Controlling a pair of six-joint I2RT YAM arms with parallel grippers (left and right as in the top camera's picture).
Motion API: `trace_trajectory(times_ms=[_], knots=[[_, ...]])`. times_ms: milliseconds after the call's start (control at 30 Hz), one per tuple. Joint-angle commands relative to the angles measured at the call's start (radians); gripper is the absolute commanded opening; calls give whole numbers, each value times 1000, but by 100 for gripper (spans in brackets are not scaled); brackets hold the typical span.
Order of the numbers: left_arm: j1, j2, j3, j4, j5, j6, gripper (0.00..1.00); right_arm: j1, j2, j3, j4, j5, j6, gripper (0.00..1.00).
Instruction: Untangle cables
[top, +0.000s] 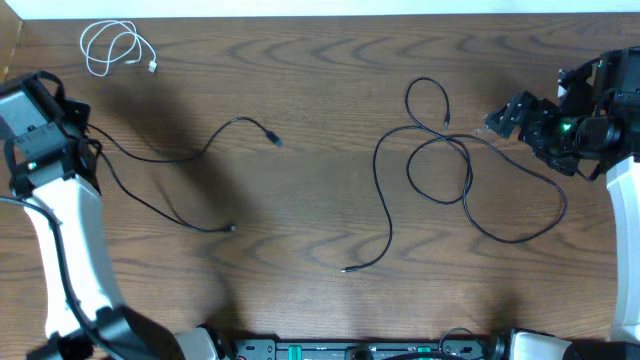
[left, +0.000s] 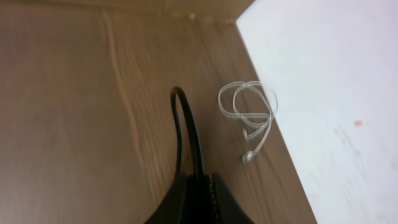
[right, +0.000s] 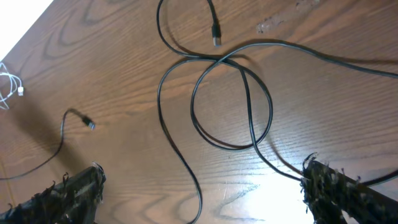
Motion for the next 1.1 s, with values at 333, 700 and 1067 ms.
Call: trace_trajectory(times_ms=[333,700,1067], knots=[[154,331,83,423,95,279,8,13,4,0,-5,47,-6,99],[203,486,152,562,94,435,67,32,4,0,8,50,27,99],[204,476,152,340,95,435,95,138,4,0,18,59,26,99]])
